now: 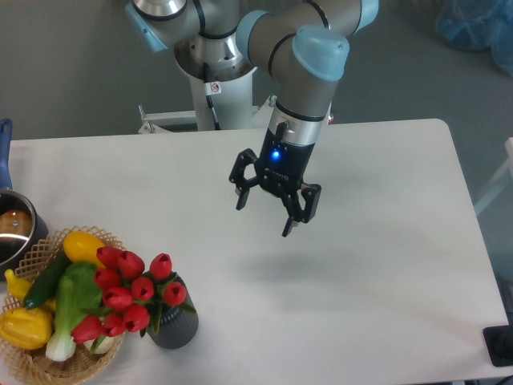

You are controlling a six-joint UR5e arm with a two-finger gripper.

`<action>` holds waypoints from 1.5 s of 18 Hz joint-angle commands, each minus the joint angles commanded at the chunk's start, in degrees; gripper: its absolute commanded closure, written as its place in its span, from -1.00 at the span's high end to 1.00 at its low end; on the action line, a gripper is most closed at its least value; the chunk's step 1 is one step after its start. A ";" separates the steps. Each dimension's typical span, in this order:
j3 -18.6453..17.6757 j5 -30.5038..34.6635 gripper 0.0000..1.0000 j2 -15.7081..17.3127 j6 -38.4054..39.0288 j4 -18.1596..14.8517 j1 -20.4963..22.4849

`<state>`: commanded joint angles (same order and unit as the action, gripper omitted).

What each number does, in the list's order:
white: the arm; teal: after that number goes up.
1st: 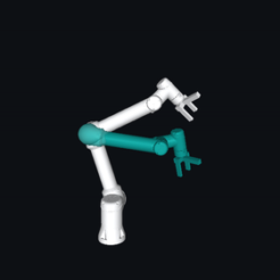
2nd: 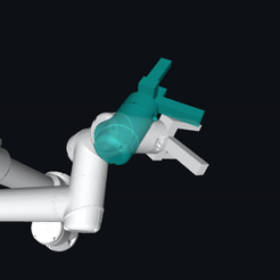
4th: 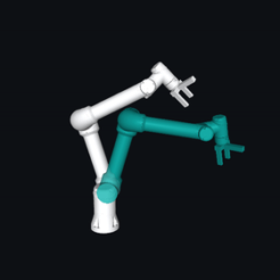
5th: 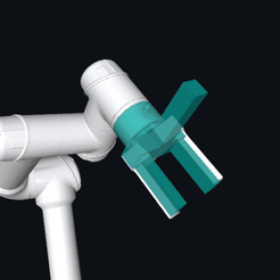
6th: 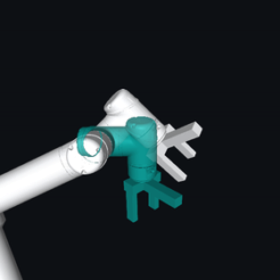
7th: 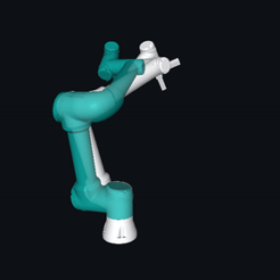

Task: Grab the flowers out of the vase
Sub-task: 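Move the open gripper toward the red tulips in the grey vase, then lower the open gripper around the tulip stems above the vase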

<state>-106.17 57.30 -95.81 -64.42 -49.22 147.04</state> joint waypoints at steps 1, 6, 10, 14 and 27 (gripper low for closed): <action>0.00 -0.26 1.00 0.09 0.00 -0.09 -0.44; 0.00 -0.88 1.00 -0.60 0.62 0.00 -3.16; 3.94 -3.41 1.00 -6.74 2.80 0.79 -7.11; 7.38 -11.14 1.00 -10.45 6.15 0.88 -7.74; 11.34 -20.82 1.00 -15.99 6.06 2.81 -7.82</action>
<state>-94.83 36.48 -111.79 -58.36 -46.41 139.22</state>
